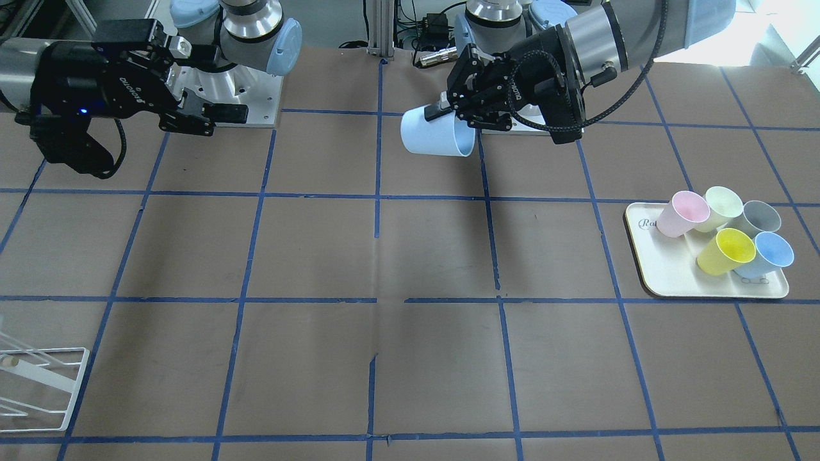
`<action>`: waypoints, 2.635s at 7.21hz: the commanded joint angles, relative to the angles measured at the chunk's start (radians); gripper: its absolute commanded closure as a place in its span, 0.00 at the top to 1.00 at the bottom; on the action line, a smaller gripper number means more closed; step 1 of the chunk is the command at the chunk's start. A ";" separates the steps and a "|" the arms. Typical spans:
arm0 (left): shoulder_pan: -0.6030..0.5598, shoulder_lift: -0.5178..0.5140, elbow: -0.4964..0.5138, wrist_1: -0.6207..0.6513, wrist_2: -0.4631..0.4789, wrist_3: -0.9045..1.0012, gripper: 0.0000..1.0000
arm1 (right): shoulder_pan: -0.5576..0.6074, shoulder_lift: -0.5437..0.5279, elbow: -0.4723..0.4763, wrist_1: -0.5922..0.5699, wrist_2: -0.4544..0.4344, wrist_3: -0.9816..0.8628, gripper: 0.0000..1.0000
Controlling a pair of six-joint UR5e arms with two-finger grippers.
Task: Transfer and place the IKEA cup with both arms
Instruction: 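Lower the cup into the tray with the left gripper and release it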
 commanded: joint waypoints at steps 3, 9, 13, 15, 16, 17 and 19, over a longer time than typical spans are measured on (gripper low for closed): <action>0.161 -0.028 -0.036 0.193 0.495 0.185 0.00 | 0.001 0.000 -0.051 -0.595 -0.317 0.503 1.00; 0.434 -0.205 -0.097 0.484 0.782 0.598 0.00 | 0.130 -0.058 -0.042 -1.157 -1.102 1.176 1.00; 0.543 -0.331 -0.119 0.581 0.770 0.698 0.00 | 0.306 -0.069 0.062 -1.438 -1.274 1.539 1.00; 0.547 -0.344 -0.173 0.658 0.770 0.692 0.00 | 0.309 -0.137 0.246 -1.690 -1.268 1.551 1.00; 0.550 -0.342 -0.176 0.652 0.776 0.692 0.01 | 0.311 -0.170 0.249 -1.683 -1.263 1.553 1.00; 0.550 -0.344 -0.176 0.649 0.775 0.691 0.63 | 0.314 -0.205 0.249 -1.628 -1.260 1.554 1.00; 0.543 -0.336 -0.169 0.636 0.776 0.662 0.76 | 0.314 -0.277 0.242 -1.516 -1.231 1.554 1.00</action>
